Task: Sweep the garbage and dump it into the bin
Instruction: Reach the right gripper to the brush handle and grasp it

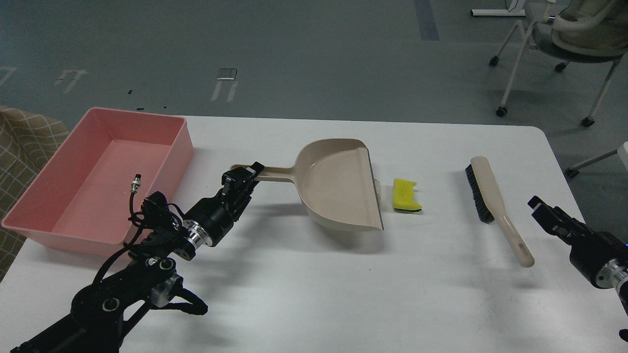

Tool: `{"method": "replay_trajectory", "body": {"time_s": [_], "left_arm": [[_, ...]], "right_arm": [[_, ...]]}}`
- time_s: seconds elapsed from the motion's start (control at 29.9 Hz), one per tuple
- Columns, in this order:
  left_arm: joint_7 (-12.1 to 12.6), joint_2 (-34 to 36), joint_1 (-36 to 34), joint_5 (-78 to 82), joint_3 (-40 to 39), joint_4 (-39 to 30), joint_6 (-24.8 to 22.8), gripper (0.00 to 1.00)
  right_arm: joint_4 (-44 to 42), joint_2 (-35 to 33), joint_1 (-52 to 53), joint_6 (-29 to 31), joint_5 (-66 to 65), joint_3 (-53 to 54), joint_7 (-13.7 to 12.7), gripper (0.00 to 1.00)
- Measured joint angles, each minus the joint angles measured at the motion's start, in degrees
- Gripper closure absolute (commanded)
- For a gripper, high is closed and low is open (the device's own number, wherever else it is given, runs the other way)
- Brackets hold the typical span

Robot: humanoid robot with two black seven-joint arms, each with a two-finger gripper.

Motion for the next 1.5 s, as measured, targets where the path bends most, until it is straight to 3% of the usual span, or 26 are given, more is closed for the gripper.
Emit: {"method": "replay_trajectory", "body": {"time_s": [0.1, 0.57, 0.77, 1.04, 1.14, 1.4, 1.44, 1.5], "left_arm": [[-0.08, 0.10, 0.01, -0.05, 0.00, 0.00, 0.02, 1.00], [-0.67, 0.05, 0.09, -0.07, 0.00, -0.01, -0.01, 1.00], [-0.79, 0.01, 0.08, -0.22, -0.07, -0.02, -0.02, 1.00], [-0.80, 0.00, 0.01, -0.35, -0.09, -0.02, -0.01, 1.00], [-0.80, 0.00, 0.03, -0.36, -0.09, -0.01, 0.04, 1.00], [-0.80, 0.00, 0.09, -0.43, -0.05, 0.06, 0.08, 1.00], [-0.80, 0.01, 0.09, -0.43, -0.03, 0.10, 0.08, 1.00], [-0.80, 0.01, 0.09, -0.44, -0.01, 0.25, 0.08, 1.00]], "right_arm": [[0.41, 0.68, 0.09, -0.22, -0.34, -1.48, -0.06, 0.31], [-0.02, 2.69, 2.37, -0.36, -2.92, -6.68, -0.29, 0.29], [-0.46, 4.10, 3.45, -0.35, -4.40, -7.73, -1.98, 0.45], [-1.59, 4.12, 4.33, -0.11, -4.96, -8.41, -3.83, 0.46], [-1.58, 3.86, 4.22, 0.06, -4.84, -8.42, -3.87, 0.58], [-1.46, 4.10, 4.18, 0.27, -4.60, -8.43, -3.86, 0.74], [-1.46, 4.14, 4.18, 0.27, -4.58, -8.46, -3.83, 0.81], [-1.46, 4.17, 4.18, 0.27, -4.56, -8.49, -3.79, 0.87]]}}
